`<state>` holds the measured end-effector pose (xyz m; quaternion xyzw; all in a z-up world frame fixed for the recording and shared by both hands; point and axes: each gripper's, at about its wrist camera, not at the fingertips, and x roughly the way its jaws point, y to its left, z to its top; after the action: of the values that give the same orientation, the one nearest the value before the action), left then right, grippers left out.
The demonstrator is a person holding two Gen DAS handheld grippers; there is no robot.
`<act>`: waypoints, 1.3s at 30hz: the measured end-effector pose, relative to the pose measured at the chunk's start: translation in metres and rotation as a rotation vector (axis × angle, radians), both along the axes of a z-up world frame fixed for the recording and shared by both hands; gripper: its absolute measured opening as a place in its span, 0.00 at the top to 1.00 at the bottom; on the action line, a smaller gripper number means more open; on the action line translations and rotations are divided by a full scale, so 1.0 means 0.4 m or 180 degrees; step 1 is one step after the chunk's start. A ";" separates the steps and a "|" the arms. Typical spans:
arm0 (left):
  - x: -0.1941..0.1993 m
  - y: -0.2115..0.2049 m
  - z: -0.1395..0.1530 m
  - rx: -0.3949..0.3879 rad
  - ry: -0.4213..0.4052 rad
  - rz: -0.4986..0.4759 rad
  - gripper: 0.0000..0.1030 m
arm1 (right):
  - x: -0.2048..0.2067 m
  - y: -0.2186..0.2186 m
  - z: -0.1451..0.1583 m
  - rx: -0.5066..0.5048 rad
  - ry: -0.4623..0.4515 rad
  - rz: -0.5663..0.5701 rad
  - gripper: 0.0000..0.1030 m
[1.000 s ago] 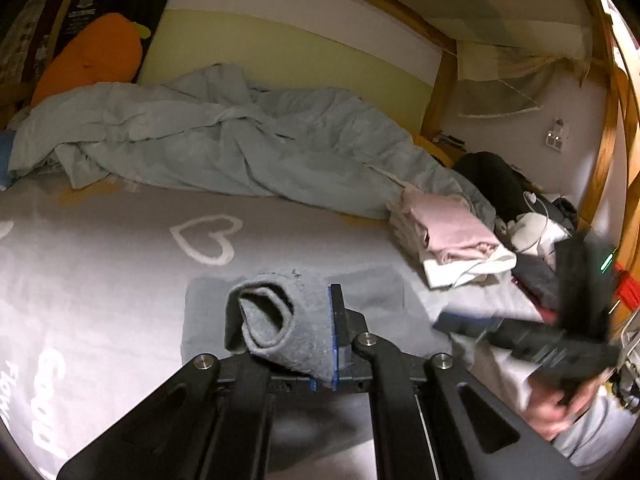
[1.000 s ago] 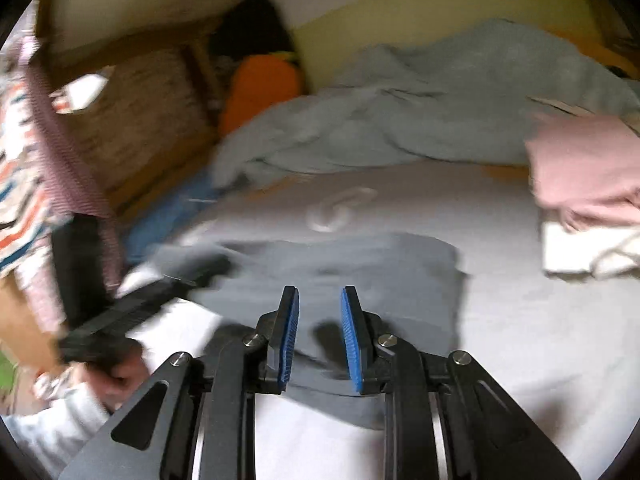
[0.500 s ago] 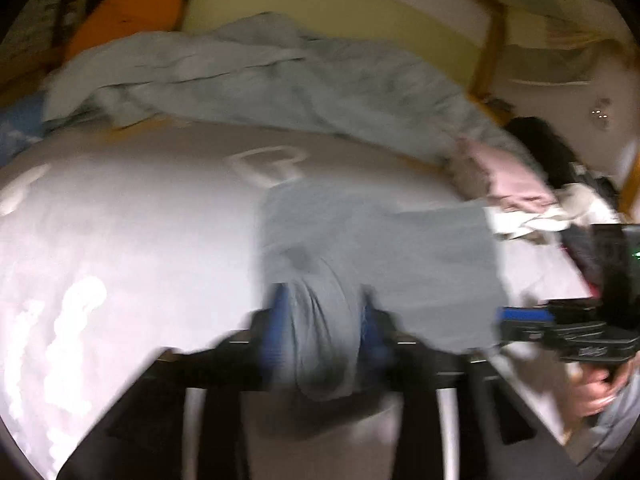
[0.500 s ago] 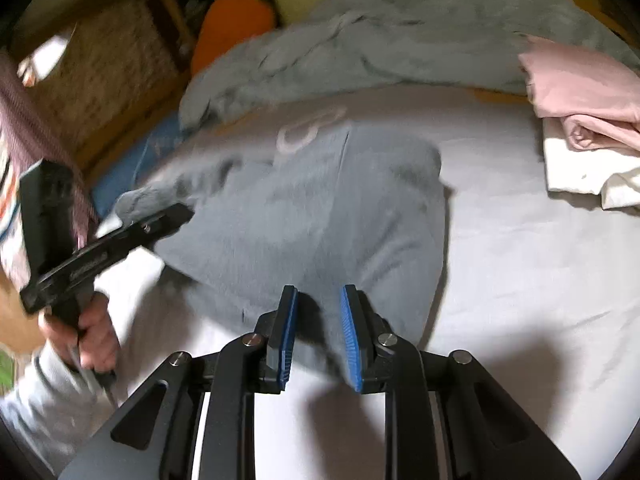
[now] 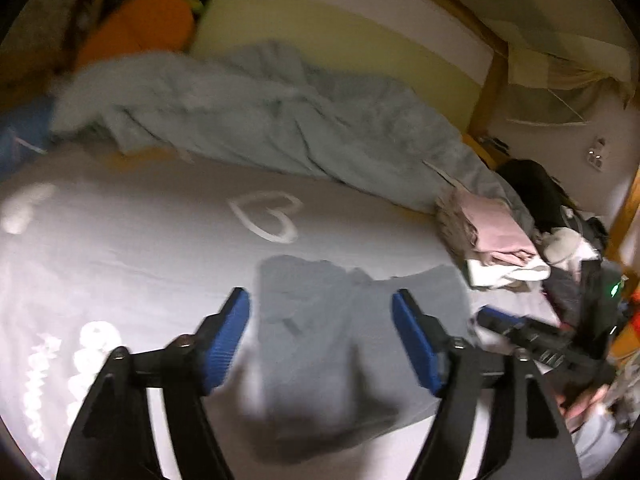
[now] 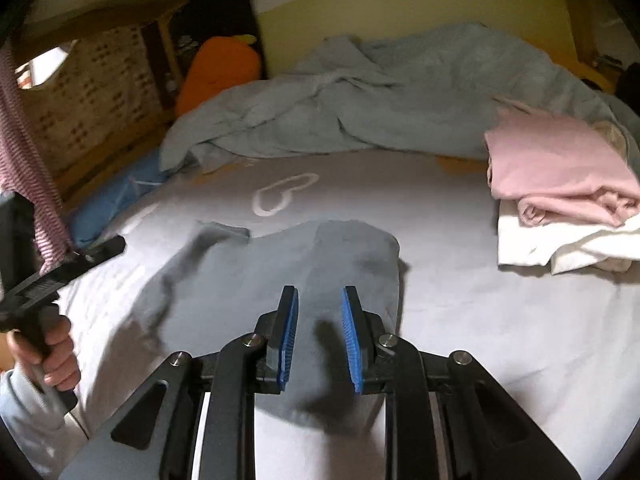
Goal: Fold small clothes
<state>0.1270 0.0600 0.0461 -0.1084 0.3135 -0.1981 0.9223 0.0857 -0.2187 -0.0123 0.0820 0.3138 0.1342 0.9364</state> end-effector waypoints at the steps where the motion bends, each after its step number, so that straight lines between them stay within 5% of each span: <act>1: 0.033 -0.003 -0.012 -0.0009 0.0097 -0.0047 0.26 | 0.010 0.004 -0.010 0.0025 0.0042 0.0009 0.78; 3: 0.087 0.008 -0.040 0.0021 0.0332 0.0077 0.30 | 0.030 0.017 -0.031 -0.0025 0.0130 0.0010 0.78; 7: 0.092 0.085 -0.072 -0.0747 0.0508 0.0018 0.66 | 0.029 0.015 -0.046 -0.0064 0.0130 0.0043 0.78; 10: 0.056 0.102 -0.073 -0.1011 0.0471 -0.0080 0.75 | 0.026 -0.006 -0.054 -0.0012 0.0129 0.0016 0.78; 16: 0.056 0.075 -0.093 -0.0736 0.0599 0.0151 0.74 | 0.015 0.000 -0.063 -0.0051 0.0113 -0.0026 0.78; 21: 0.079 0.087 -0.130 -0.0958 0.0751 0.0102 0.73 | 0.017 0.004 -0.064 -0.0076 0.0110 -0.0019 0.78; 23: 0.082 0.090 -0.127 -0.1119 0.0691 0.0009 0.80 | 0.017 0.006 -0.064 -0.0079 0.0113 -0.0020 0.78; 24: 0.084 0.089 -0.123 -0.1142 0.0657 -0.0015 0.92 | 0.017 0.006 -0.065 -0.0078 0.0117 -0.0019 0.78; 25: 0.085 0.084 -0.118 -0.1108 0.0630 -0.0019 1.00 | 0.017 0.006 -0.066 -0.0078 0.0120 -0.0019 0.78; 36: 0.067 0.104 -0.018 -0.0613 -0.0023 0.0344 1.00 | 0.019 0.010 -0.074 -0.0053 0.0135 -0.0012 0.78; 39: 0.096 0.096 -0.007 -0.0438 0.0126 0.0218 1.00 | 0.016 0.014 -0.081 -0.0123 0.0114 -0.0016 0.78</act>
<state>0.1654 0.0984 0.0433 -0.1862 0.3135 -0.1853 0.9125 0.0923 -0.2129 -0.0446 0.0672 0.3328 0.1243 0.9324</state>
